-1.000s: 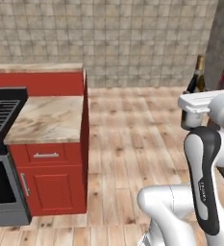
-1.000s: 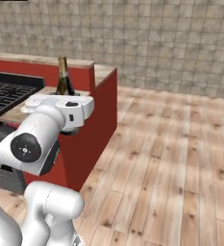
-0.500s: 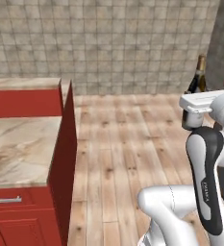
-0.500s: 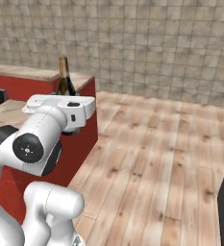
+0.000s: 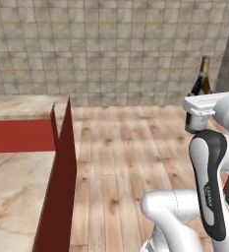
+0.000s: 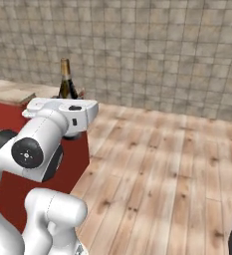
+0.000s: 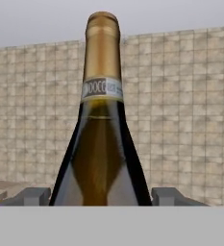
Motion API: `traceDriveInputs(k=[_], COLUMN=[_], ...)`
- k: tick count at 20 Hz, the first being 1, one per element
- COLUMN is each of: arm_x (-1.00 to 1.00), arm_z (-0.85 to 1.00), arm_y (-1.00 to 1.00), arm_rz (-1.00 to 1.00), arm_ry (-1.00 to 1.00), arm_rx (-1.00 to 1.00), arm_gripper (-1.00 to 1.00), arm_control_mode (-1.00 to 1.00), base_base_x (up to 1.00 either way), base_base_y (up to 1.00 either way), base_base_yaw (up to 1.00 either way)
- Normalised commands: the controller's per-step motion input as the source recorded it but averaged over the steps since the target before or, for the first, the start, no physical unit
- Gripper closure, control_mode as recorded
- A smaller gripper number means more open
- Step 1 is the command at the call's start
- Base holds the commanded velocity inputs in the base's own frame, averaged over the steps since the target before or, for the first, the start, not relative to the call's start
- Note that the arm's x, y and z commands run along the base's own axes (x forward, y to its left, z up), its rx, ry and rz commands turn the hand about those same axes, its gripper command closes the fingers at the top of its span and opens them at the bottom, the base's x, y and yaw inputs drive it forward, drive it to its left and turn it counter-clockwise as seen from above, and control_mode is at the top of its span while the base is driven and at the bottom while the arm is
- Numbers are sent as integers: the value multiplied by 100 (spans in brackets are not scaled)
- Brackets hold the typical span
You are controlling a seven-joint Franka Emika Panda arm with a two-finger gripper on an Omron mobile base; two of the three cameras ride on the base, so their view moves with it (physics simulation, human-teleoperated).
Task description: Open the cabinet directly in front. Then move the wine and the cup to the dining counter with the candle on it.
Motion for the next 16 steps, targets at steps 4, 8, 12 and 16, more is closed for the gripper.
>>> traceDriveInputs(k=[4,8,12,16], arm_x=[0,0,0,0], arm_z=[0,0,0,0], arm_y=[0,0,0,0], arm_rz=[0,0,0,0], arm_ry=[0,0,0,0], arm_rx=[0,0,0,0], arm_gripper=[100,100,100,100], arm_control_mode=[100,100,100,100], base_base_x=[100,100,100,100], base_base_y=[-37,-53,-28,-22], base_base_yaw=[1,-9,-4,0])
